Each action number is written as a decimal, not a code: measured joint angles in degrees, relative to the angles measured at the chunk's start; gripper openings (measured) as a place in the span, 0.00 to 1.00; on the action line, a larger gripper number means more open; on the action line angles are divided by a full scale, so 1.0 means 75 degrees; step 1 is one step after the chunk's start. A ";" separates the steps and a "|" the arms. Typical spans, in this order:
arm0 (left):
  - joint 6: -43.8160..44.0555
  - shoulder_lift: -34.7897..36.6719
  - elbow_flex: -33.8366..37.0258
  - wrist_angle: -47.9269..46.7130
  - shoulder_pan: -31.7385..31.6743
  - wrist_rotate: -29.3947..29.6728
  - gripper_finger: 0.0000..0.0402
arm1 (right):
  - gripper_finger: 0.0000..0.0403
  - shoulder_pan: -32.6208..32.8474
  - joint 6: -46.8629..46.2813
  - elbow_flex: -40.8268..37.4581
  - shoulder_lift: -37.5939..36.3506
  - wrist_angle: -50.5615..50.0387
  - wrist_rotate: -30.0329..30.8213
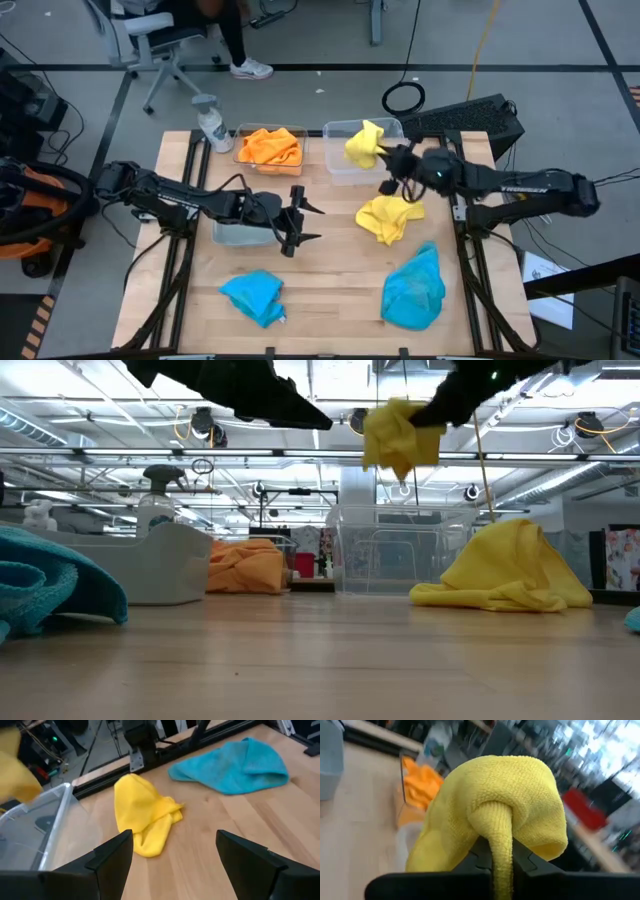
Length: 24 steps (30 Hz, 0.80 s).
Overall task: Sort microfiber towel by color & place in baskets
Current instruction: Put the left yellow towel into the right transparent bin
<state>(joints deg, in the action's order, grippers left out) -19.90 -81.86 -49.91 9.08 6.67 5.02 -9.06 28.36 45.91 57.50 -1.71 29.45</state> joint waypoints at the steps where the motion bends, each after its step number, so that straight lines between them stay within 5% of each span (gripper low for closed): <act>1: 0.0000 0.0002 -0.0002 -0.0012 -0.0002 0.0000 0.72 | 0.02 -0.0240 -0.0207 0.0000 0.0064 -0.0126 -0.0203; 5: 0.0002 -0.0003 0.0001 -0.0152 -0.0005 0.0000 0.72 | 0.02 -0.0909 -0.0698 -0.0003 0.0321 -0.0141 -0.0954; 24: 0.0210 -0.0193 0.0000 0.0075 -0.0008 -0.0003 0.72 | 0.02 -0.1876 -0.1575 -0.0006 0.0700 -0.1430 -0.0946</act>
<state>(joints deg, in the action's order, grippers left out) -18.33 -83.31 -49.91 9.65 6.61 4.99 -23.13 16.55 45.87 62.75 -12.43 22.36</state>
